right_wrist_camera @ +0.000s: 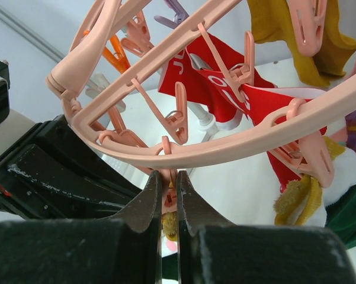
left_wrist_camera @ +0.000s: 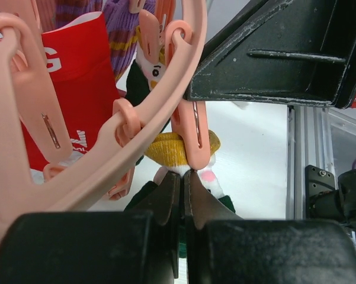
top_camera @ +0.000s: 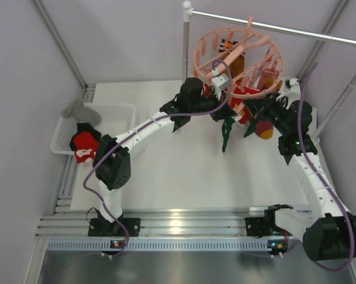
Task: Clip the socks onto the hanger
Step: Clamp the sock onto the hanger.
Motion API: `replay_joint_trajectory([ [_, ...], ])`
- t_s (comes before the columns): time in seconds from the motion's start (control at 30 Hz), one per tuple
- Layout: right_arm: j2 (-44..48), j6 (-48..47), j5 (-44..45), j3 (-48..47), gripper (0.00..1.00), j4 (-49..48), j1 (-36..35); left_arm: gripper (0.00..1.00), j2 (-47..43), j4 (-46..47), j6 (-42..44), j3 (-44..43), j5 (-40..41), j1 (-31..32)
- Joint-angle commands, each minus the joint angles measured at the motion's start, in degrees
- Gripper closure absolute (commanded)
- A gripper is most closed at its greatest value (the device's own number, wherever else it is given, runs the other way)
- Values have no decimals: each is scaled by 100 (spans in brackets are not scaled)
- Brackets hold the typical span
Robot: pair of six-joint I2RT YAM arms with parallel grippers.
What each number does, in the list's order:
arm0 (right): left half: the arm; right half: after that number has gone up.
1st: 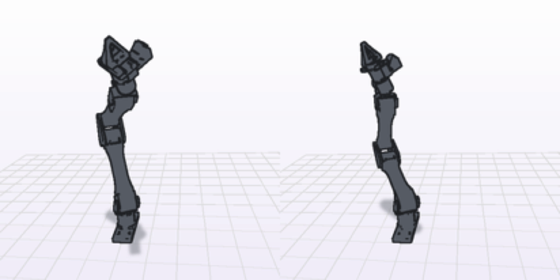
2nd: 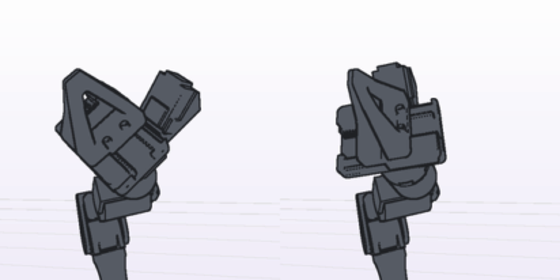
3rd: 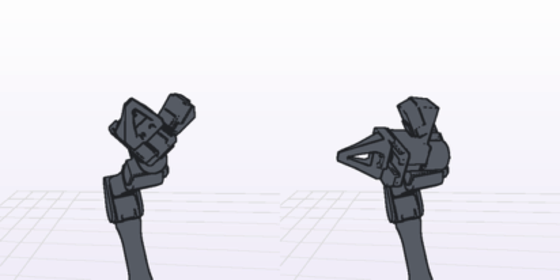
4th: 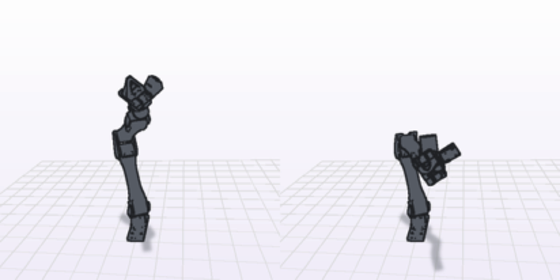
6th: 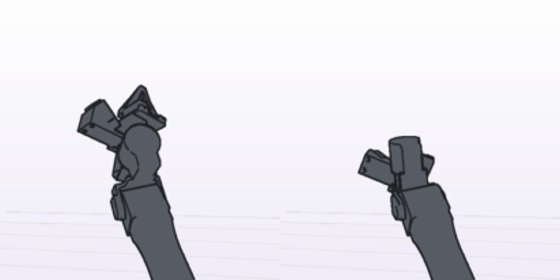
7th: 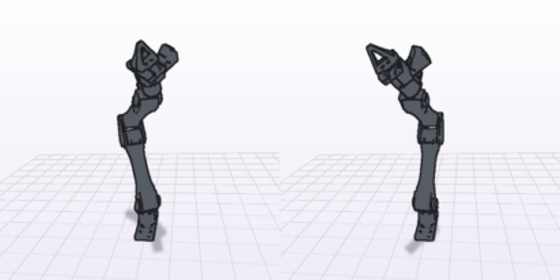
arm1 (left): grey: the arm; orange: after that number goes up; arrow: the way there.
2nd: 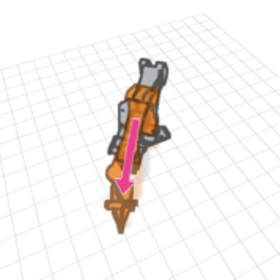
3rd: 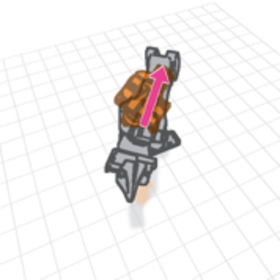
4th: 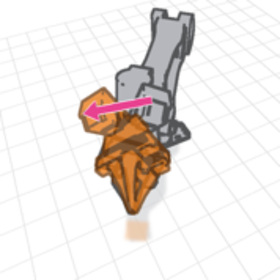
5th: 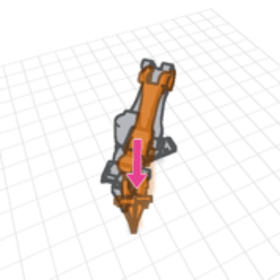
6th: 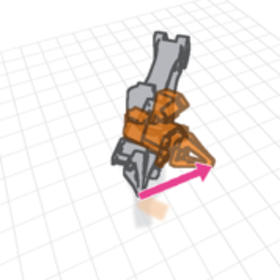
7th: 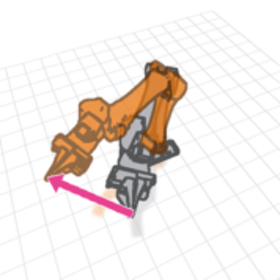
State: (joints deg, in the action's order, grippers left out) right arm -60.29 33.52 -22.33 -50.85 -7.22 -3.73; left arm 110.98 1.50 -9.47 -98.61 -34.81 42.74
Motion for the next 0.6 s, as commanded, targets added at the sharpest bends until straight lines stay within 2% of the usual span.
replay_joint_trajectory([
  [0.0,0,-126,-43,-267,100,-68,65,100,-138,597,-248,-264,-167,24],
  [0.13,0,-65,-105,-267,99,-104,56,100,-112,632,-239,-282,-202,41],
  [0.2,9,-73,-166,-285,93,-104,65,100,-94,633,-195,-273,-193,59],
  [0.23,17,-82,-175,-294,83,-95,56,100,-85,641,-178,-273,-202,59],
  [0.3,26,-82,-210,-285,73,-104,56,100,-50,641,-143,-273,-176,59],
  [0.4,26,-21,-263,-276,50,-104,65,100,-15,633,-125,-273,-175,59],
  [0.5,9,-12,-272,-303,37,-104,56,100,3,659,-107,-273,-141,59],
  [0.53,17,-12,-272,-303,36,-95,56,100,11,694,-107,-264,-123,59],
  [0.57,9,-12,-281,-311,37,-95,65,95,20,703,-107,-256,-105,59],
])
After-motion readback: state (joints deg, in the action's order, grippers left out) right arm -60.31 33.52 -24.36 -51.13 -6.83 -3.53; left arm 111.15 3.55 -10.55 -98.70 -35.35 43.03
